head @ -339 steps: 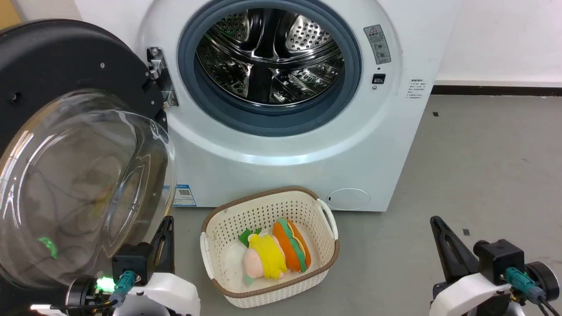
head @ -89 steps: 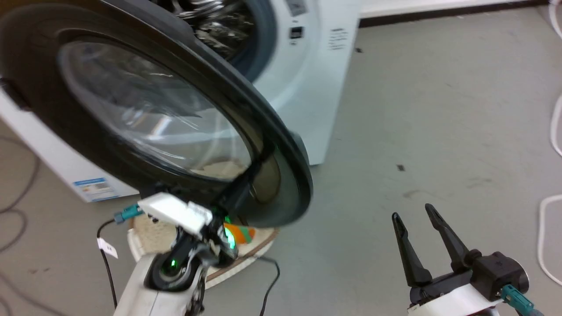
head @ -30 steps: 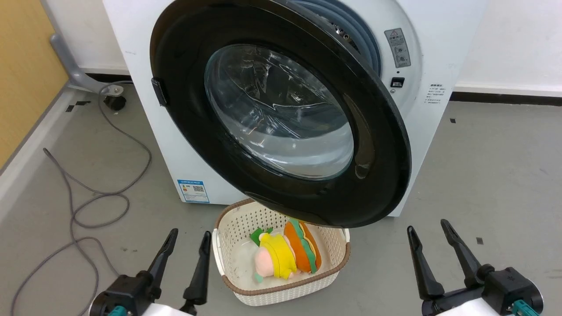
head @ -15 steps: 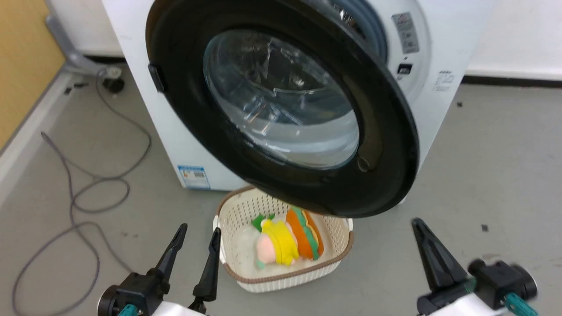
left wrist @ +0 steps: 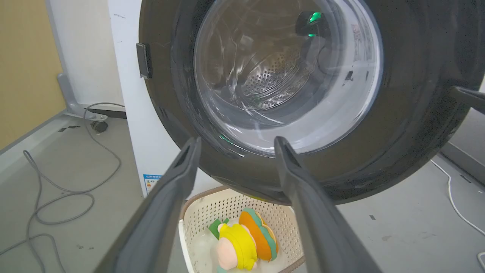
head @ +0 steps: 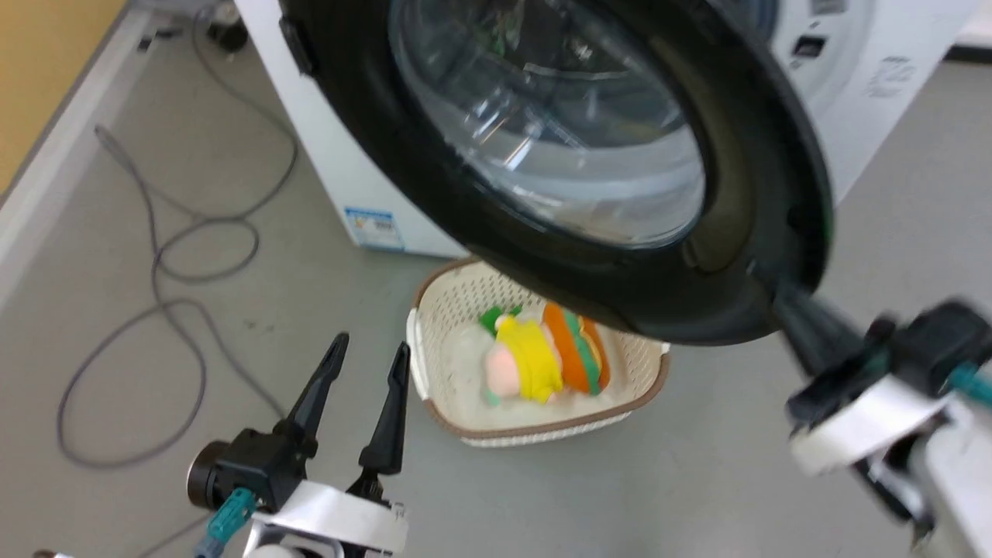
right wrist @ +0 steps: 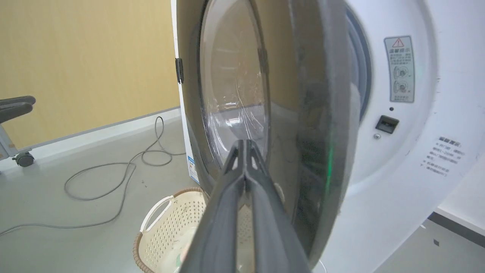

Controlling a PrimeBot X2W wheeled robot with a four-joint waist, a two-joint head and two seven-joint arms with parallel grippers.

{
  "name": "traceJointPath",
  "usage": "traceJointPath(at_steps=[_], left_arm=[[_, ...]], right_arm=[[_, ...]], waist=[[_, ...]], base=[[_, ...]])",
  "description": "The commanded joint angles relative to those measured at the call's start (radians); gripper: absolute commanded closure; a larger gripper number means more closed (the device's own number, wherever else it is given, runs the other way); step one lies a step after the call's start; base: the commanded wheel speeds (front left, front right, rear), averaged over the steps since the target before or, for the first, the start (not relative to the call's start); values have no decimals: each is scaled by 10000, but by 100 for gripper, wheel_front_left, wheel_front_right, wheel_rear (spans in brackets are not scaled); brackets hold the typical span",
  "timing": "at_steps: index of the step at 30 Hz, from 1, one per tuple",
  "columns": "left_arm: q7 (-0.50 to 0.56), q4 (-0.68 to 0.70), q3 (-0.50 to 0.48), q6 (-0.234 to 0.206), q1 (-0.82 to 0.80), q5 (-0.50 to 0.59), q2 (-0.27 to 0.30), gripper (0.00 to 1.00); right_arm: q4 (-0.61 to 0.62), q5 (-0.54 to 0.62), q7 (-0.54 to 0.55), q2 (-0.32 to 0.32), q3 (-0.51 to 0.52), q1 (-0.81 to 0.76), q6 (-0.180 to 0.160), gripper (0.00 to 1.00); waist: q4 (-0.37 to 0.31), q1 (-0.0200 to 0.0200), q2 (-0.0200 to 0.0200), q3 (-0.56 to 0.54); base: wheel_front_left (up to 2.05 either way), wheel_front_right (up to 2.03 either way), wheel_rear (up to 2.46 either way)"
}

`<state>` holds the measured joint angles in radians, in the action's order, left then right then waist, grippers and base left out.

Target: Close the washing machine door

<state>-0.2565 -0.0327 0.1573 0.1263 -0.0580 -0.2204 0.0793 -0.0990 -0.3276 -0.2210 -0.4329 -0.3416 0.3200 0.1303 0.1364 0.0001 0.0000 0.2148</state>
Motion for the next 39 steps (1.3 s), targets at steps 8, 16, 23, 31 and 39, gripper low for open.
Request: traceJointPath(at_steps=[8, 16, 23, 31, 39], left_arm=[[-53, 202, 128, 40, -707, 81, -158, 0], [-53, 396, 246, 42, -1127, 20, -252, 0], [-53, 451, 180, 43, -1296, -15, -280, 0], [-53, 447, 290, 43, -1414, -208, -288, 0], [-53, 444, 338, 43, -1302, -205, -289, 0]], right_arm=[[-784, -845, 376, -948, 144, 1869, 4, 100], [-1669, -1175, 1129, -1142, 652, 3320, 4, 100], [-2655, -1600, 1724, -789, 1387, 4547, 4, 100], [-3827, -859, 1720, -689, 2031, 5592, 4, 100], [-4708, -673, 1504, -229, 2481, 6113, 4, 100]], waist=[[674, -1, 0, 1104], [984, -1, 0, 1835], [1103, -1, 0, 2230], [1229, -1, 0, 2395], [1262, -1, 0, 2292]], base=[[0, 0, 0], [0, 0, 0], [0, 0, 0], [0, 0, 0], [0, 0, 0]])
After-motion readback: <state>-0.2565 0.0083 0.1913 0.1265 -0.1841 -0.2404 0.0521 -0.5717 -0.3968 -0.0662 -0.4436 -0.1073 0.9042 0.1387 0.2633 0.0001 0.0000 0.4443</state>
